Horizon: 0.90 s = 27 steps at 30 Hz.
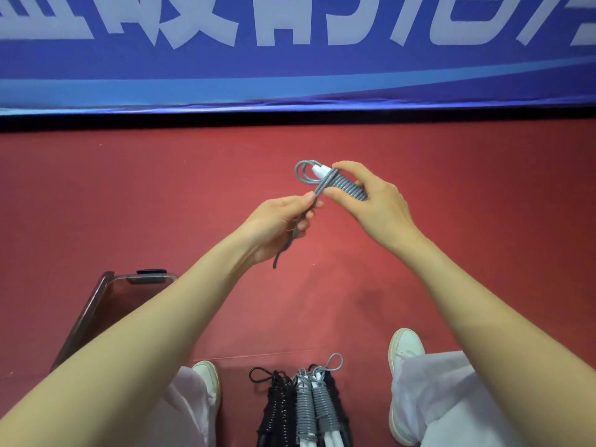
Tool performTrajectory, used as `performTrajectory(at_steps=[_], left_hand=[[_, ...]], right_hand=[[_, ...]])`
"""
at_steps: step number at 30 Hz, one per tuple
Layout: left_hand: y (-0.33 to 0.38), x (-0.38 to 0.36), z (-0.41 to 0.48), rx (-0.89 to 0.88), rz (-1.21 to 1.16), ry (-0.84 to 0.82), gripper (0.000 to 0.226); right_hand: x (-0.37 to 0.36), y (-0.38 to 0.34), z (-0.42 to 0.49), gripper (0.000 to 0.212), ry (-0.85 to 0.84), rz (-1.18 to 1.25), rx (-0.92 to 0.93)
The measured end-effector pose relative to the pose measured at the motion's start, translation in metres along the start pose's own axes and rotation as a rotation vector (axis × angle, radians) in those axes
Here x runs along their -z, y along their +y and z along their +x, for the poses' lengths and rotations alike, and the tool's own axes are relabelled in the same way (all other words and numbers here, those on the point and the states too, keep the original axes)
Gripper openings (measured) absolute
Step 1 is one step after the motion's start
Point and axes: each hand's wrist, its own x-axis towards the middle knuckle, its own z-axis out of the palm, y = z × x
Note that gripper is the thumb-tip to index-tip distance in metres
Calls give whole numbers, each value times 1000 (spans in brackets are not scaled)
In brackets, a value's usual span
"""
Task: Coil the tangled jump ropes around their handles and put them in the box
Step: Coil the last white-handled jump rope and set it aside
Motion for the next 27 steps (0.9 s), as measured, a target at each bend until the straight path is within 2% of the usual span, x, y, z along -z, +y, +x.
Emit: performTrajectory(at_steps=[2, 5, 9, 11, 13, 15, 18, 21, 24, 27], left_hand=[[3, 6, -2, -81, 174, 6, 21], [10, 18, -6, -161, 310, -15, 20], [11, 28, -7, -118, 247, -106, 26], [8, 29, -6, -106, 240, -123, 22], [6, 30, -4, -111, 261, -121, 17], [6, 35, -4, -119, 303, -118, 16], [6, 41, -8, -152, 501, -121, 11], [8, 45, -11, -127, 666, -123, 6], [12, 39, -10, -79, 657, -63, 6], [12, 29, -6, -104, 621, 59, 8]], right_hand=[[5, 0, 1, 36, -89, 269, 15], [13, 1, 3, 36, -213, 392, 38], [17, 3, 3, 29, -199, 381, 38], [17, -1, 2, 26, -206, 445, 13], [21, -7, 0, 25, -277, 630, -45], [28, -12, -3, 30, -419, 724, -75], [30, -13, -12, 39, -691, 645, -88], [23, -13, -21, 37, -904, 517, -120], [17, -15, -23, 30, -943, 326, -131], [14, -12, -21, 22, -843, 68, -101]])
